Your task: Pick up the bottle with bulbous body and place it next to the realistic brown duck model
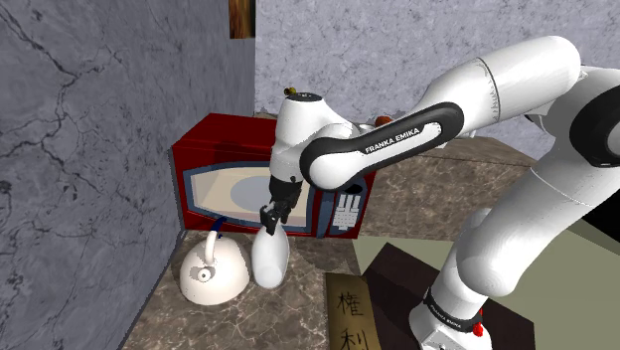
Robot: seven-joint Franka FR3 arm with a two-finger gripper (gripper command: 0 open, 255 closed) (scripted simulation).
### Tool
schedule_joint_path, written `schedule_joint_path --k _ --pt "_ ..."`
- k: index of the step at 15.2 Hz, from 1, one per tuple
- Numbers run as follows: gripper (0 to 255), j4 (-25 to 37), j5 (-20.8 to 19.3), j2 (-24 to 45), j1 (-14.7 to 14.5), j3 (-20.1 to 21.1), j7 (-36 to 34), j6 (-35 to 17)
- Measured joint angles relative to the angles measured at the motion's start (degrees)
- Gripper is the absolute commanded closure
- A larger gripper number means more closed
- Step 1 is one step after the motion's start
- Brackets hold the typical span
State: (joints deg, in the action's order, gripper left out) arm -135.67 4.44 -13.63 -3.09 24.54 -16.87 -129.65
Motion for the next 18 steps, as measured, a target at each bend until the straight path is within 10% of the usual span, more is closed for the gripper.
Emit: schedule_joint_path --k 18 --pt "255 4.5 0.82 -2.84 -0.15 -0.93 0.92 7.22"
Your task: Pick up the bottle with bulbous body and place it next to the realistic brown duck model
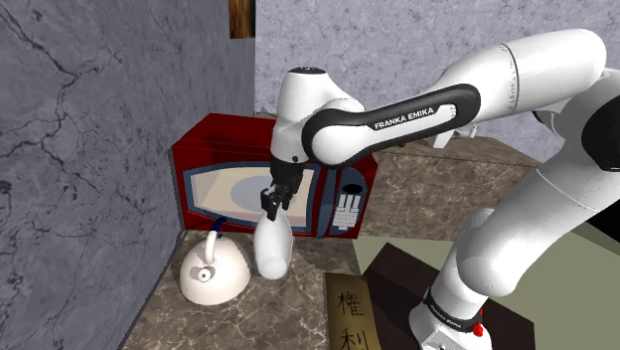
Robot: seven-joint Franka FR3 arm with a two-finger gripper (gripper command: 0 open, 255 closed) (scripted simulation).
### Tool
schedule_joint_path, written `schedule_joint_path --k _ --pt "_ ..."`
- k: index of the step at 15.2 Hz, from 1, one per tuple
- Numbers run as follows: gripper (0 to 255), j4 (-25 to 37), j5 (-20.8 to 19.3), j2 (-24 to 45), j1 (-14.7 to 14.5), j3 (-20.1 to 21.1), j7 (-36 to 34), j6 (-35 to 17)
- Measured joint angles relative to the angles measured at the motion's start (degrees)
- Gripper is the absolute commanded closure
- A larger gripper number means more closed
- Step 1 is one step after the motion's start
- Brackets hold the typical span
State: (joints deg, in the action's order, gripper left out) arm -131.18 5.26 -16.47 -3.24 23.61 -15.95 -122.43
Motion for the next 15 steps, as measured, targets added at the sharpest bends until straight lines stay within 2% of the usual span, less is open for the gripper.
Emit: schedule_joint_path --k 15 --pt "255 9.71 0.15 -2.08 0.2 -1.23 0.64 11.69"
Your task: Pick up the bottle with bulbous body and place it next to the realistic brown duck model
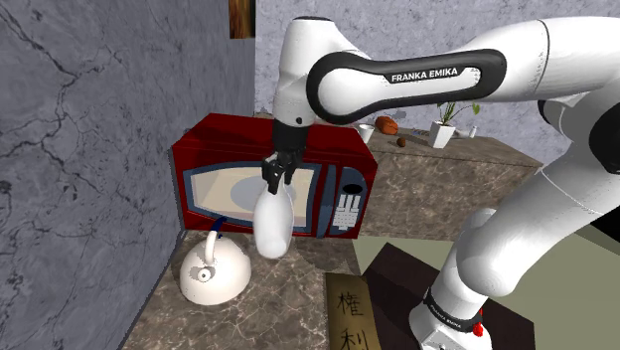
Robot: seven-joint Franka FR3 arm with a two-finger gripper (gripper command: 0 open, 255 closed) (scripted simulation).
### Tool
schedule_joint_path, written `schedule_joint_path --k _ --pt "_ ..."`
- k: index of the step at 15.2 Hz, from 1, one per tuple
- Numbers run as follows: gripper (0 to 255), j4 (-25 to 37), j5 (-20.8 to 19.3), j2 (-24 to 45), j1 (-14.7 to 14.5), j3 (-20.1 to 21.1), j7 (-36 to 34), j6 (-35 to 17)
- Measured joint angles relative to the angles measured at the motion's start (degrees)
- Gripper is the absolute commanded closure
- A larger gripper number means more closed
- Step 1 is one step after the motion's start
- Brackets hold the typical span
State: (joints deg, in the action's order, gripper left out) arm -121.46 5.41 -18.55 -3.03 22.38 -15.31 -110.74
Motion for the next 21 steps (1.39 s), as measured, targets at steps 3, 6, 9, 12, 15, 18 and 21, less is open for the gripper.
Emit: schedule_joint_path --k 3,6,9,12,15,18,21 --pt "255 2.45 -0.17 0.18 0.13 -0.16 0.01 2.29" --pt "255 4.57 -0.17 -0.04 0.14 -0.29 -0.02 4.61" --pt "255 7.23 -0.35 0.26 0.27 -0.42 -0.05 6.99" --pt "255 9.6 -0.48 0.44 0.39 -0.58 0.0 9.18" --pt "255 12.48 -0.7 0.95 0.48 -0.58 -0.17 11.57" --pt "255 15.19 -0.9 1.45 0.59 -0.64 -0.24 13.81" --pt "255 18.0 -1.1 1.93 0.72 -0.73 -0.26 16.18"
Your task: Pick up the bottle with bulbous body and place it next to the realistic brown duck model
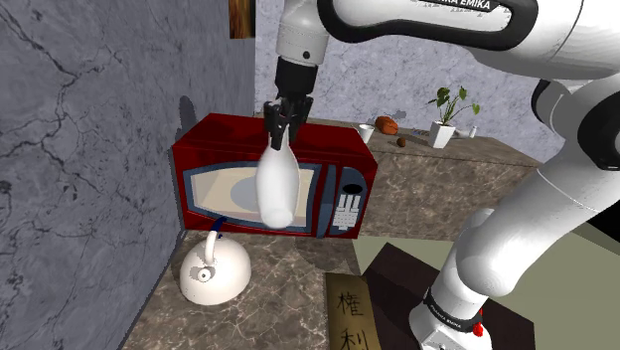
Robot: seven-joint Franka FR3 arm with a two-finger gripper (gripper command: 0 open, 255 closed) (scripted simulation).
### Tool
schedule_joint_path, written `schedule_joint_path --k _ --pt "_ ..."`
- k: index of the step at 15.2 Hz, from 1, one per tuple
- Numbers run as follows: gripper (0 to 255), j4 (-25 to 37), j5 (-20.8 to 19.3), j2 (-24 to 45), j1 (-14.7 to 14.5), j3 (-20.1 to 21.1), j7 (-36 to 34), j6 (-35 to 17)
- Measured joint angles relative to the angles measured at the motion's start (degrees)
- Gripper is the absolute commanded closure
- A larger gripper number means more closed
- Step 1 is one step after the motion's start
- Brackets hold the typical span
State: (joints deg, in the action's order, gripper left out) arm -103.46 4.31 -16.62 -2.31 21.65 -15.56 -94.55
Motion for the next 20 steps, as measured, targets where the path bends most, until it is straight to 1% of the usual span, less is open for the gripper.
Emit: schedule_joint_path --k 16,17,20 --pt "255 18.99 -2.18 6.24 0.3 1.08 -1.68 13.1" --pt "255 18.89 -2.06 5.92 0.11 1.33 -2.16 13.31" --pt "255 15.16 -0.89 3.0 -1.08 2.73 -4.67 12.23"
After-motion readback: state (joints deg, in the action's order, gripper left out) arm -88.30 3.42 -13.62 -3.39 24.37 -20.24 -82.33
